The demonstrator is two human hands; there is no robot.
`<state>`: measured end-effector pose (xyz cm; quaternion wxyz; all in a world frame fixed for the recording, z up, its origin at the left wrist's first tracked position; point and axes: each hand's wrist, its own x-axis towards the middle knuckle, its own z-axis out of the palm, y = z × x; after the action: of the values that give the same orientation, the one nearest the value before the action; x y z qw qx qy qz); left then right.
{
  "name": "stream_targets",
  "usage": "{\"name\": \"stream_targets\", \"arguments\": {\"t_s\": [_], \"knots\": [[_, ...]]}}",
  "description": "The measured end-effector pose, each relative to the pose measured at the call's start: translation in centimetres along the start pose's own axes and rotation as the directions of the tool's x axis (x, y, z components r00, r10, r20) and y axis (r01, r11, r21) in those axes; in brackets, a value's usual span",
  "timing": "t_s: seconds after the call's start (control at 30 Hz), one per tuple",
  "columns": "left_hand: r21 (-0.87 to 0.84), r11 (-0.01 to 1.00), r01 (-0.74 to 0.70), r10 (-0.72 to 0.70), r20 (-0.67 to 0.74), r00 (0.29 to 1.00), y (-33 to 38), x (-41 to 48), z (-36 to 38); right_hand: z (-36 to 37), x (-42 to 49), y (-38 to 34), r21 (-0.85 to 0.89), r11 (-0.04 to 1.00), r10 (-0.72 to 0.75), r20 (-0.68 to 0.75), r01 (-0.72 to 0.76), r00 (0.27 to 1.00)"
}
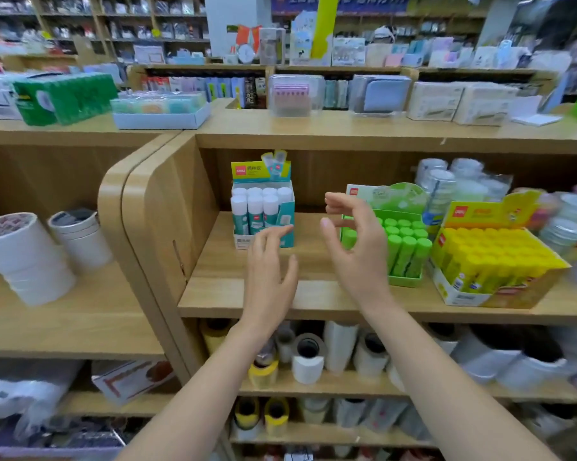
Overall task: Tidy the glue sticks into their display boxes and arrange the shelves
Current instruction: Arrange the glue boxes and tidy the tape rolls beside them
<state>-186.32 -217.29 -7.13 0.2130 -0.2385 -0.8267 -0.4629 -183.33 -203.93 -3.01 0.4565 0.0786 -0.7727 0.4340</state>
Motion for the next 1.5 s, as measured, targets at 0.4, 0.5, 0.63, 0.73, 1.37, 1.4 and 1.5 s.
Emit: {"name": "stream_targets", "arguments": {"t_s": [0.4,0.5,0.63,0.73,1.37,1.4,1.5], "knots": [[-0.248,0.967,0.058,0.036,0.358,0.933,3.7,-0.5,5.0,-6.9,-4.3,3.2,-0.389,0.826,0.423,-0.051,-0.408,0.905],[-0.259,0.963,0.069,0.019,0.32,0.947,3.5,-0.8,4.1,-5.8,-4.2,2.9,-0.375,0.847,0.396,-0.024,-0.376,0.918],[-0.173,0.98,0.094,-0.066,0.16,0.985,2.4,-2.1,1.4,-3.2,-4.5,2.2,-0.318,0.9,0.351,0.128,-0.297,0.928],[-0.103,0.988,0.118,-0.109,0.085,0.99,1.4,-3.3,-0.8,-0.7,-5.0,1.6,-0.252,0.933,0.306,0.179,-0.257,0.935],[-0.054,0.968,-0.244,0.249,0.127,0.96,8.3,-4.6,6.5,-14.3,-3.9,2.6,-0.305,0.95,-0.003,-0.214,-0.064,0.977],[-0.1,0.967,-0.235,0.249,0.172,0.953,9.2,-4.6,7.9,-15.8,-4.0,3.3,-0.345,0.935,-0.001,-0.232,-0.081,0.973],[-0.192,0.965,-0.18,0.228,0.271,0.935,11.7,-4.7,11.8,-19.7,-4.5,5.5,-0.421,0.886,0.088,-0.256,-0.193,0.963]]}}
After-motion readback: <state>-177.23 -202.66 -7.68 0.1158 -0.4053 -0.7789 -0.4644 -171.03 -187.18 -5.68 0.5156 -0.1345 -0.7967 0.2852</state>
